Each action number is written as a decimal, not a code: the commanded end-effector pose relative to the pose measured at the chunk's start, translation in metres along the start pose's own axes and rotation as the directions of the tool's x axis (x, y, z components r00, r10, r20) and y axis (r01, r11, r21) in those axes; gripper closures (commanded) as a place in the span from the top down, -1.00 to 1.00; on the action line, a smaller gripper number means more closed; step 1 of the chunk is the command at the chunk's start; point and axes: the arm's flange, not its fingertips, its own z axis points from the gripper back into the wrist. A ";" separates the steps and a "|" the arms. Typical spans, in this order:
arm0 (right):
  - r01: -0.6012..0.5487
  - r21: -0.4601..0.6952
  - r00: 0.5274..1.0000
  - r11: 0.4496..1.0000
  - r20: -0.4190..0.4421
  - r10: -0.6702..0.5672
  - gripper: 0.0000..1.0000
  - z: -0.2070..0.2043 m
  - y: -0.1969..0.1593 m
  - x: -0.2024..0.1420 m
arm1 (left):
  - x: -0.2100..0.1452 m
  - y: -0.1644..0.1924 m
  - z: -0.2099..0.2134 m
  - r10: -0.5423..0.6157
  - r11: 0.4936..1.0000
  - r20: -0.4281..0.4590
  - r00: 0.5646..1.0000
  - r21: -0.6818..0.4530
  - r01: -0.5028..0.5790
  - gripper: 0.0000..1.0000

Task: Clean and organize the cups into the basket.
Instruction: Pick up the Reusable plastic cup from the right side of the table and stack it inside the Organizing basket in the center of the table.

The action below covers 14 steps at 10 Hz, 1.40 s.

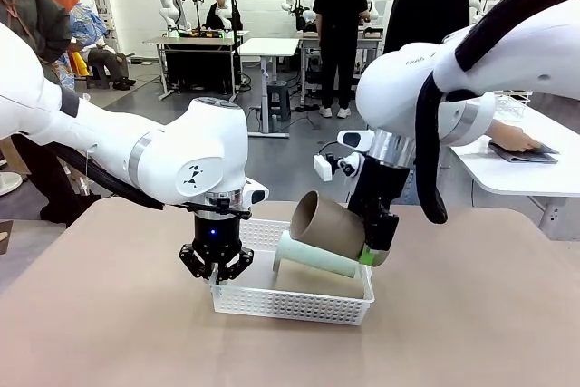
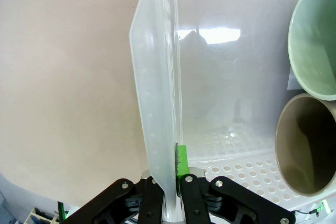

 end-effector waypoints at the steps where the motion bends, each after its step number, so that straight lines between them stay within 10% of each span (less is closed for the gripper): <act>1: 0.013 -0.016 0.999 1.000 -0.039 -0.014 0.56 -0.013 -0.013 0.006 | 0.000 0.000 -0.001 -0.002 1.000 -0.001 1.000 0.004 0.002 -1.00; 12: -0.026 0.041 0.999 0.999 0.040 0.025 0.56 -0.044 -0.038 0.006 | 0.000 0.000 -0.001 -0.002 1.000 -0.001 1.000 0.004 0.002 -1.00; 14: -0.030 0.041 0.998 0.999 0.048 0.028 0.94 -0.046 -0.039 0.007 | 0.000 0.000 -0.001 -0.002 1.000 -0.001 1.000 0.004 0.002 -1.00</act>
